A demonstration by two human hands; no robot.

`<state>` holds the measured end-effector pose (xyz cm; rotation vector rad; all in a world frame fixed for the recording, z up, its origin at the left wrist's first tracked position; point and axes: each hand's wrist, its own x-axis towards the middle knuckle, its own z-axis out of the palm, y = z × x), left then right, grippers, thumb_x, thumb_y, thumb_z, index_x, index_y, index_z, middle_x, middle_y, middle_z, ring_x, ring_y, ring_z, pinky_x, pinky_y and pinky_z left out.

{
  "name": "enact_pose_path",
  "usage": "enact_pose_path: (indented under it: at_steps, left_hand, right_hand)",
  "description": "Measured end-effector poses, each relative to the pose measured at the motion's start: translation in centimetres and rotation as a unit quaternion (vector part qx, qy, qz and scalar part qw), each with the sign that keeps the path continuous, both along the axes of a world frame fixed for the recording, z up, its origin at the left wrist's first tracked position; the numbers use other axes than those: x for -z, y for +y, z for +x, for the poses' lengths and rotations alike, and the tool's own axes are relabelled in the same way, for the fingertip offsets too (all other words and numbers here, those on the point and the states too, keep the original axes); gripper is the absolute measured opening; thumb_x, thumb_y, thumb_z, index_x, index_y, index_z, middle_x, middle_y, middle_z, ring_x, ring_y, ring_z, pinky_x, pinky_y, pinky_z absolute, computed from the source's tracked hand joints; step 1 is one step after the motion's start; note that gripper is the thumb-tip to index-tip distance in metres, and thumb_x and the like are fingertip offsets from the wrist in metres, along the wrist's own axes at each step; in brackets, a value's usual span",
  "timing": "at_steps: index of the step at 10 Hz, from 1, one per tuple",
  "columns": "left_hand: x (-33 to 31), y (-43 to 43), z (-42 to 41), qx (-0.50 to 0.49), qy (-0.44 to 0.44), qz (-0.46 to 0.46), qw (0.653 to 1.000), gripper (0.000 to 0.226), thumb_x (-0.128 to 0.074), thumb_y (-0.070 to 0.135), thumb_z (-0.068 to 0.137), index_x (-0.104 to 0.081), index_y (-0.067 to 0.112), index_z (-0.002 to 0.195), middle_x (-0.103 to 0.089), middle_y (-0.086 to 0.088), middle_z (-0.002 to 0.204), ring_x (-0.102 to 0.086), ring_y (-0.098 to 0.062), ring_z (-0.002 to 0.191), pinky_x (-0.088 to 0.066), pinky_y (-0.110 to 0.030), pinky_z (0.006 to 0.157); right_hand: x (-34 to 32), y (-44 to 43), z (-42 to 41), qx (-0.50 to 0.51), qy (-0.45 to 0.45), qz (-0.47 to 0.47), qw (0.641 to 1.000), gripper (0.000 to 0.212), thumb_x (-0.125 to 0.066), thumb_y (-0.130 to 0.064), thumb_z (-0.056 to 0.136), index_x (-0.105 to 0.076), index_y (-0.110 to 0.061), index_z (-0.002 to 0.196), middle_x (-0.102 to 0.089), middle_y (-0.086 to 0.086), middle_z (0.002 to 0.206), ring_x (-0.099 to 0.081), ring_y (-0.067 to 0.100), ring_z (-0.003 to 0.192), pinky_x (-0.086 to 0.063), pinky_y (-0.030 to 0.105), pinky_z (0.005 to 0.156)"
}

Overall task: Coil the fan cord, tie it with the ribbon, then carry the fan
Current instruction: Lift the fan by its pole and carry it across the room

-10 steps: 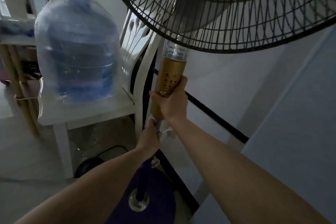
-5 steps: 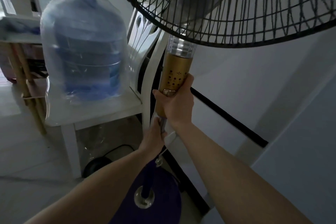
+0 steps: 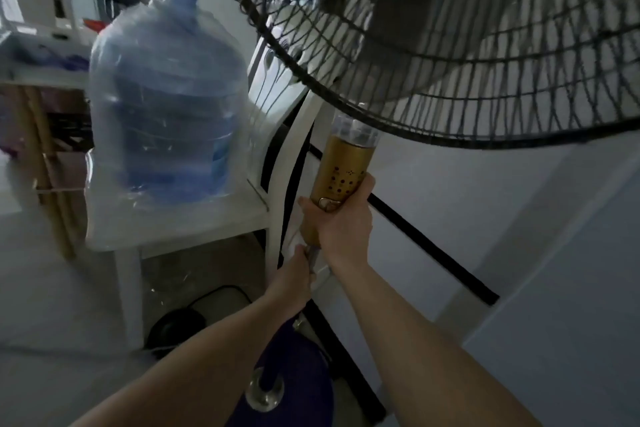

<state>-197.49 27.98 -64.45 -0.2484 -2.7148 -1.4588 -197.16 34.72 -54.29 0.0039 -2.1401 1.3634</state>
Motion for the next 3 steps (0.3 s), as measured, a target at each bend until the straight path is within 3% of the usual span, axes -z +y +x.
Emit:
enact_pose_path:
  at_steps: [1,2,3]
  left_hand:
    - [-0.6,-0.6,-0.5,0.005,-0.045,-0.043,0.998,0.041,-0.032,0.025,0.101,-0.041,0.012,0.139,-0.053,-0.012,0.136,-0.053,-0.023,0.12,-0.045,-0.033,0.1]
    - [-2.8,-1.1,1.0,0.068,-0.059,-0.173,0.981,0.041,-0.036,0.026,0.1,-0.036,0.016,0.14,-0.052,-0.012,0.131,-0.056,-0.027,0.111,-0.048,-0.035,0.088]
    - [-4.6,-2.5,2.0,0.06,-0.062,-0.148,0.985,0.049,-0.043,0.032,0.096,-0.033,0.017,0.141,-0.05,-0.01,0.132,-0.054,-0.029,0.112,-0.048,-0.039,0.089]
  right_hand:
    - [-0.4,0.2,-0.2,-0.001,-0.018,-0.034,0.999,0.081,-0.088,-0.035,0.064,-0.034,-0.028,0.124,-0.063,-0.001,0.108,-0.064,0.015,0.095,-0.058,0.042,0.081]
    - [-0.7,-0.4,0.7,0.016,-0.048,-0.027,0.998,0.096,-0.089,-0.037,0.063,-0.031,-0.021,0.138,-0.061,0.001,0.117,-0.062,0.016,0.102,-0.055,0.041,0.087]
    - [-1.6,-1.6,1.6,0.04,-0.1,-0.013,0.994,0.107,-0.088,-0.035,0.065,-0.022,-0.019,0.147,-0.052,0.005,0.133,-0.054,0.02,0.118,-0.048,0.043,0.099]
